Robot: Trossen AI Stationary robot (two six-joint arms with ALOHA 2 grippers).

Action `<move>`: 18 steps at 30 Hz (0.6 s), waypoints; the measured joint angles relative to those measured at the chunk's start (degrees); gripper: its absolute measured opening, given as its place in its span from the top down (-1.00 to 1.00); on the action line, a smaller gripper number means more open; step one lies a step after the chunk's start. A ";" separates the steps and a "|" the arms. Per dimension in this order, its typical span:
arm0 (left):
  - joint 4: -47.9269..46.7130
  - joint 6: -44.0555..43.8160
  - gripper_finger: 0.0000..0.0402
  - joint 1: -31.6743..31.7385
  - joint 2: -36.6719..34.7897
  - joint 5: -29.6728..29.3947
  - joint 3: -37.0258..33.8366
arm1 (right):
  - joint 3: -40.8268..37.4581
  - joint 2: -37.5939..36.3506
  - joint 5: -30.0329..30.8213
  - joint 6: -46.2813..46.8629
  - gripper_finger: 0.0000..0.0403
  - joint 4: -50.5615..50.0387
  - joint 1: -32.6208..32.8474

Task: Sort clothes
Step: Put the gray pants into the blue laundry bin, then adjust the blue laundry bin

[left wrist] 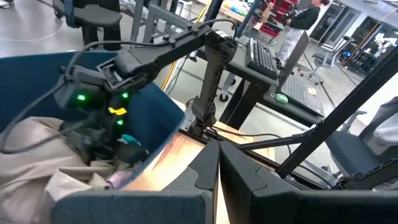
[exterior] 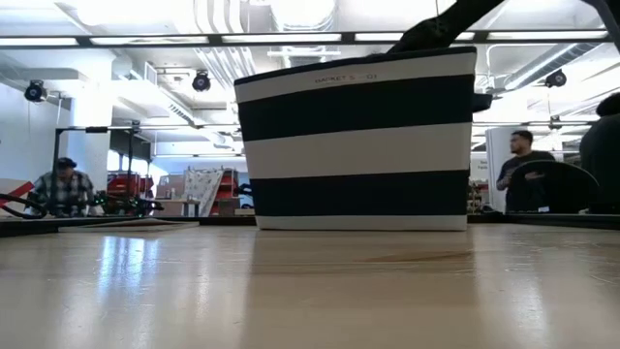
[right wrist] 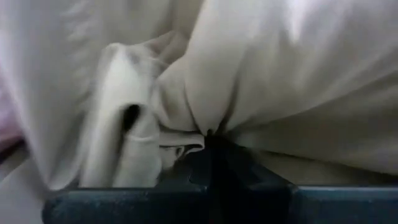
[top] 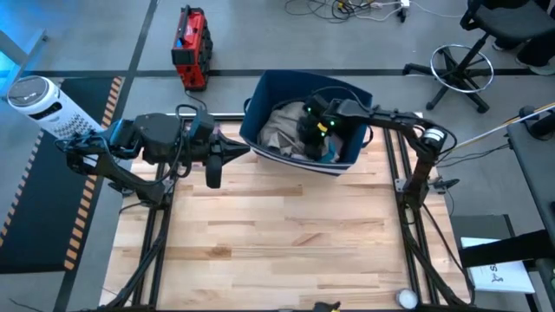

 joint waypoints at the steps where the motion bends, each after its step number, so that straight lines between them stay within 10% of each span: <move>1: 0.01 0.02 1.00 0.00 0.00 0.00 0.00 | -0.69 -0.66 -0.19 -0.10 1.00 0.00 0.52; 18: 2.10 2.67 1.00 0.13 0.00 1.52 -0.02 | -2.17 -21.68 -0.86 1.44 1.00 1.76 2.90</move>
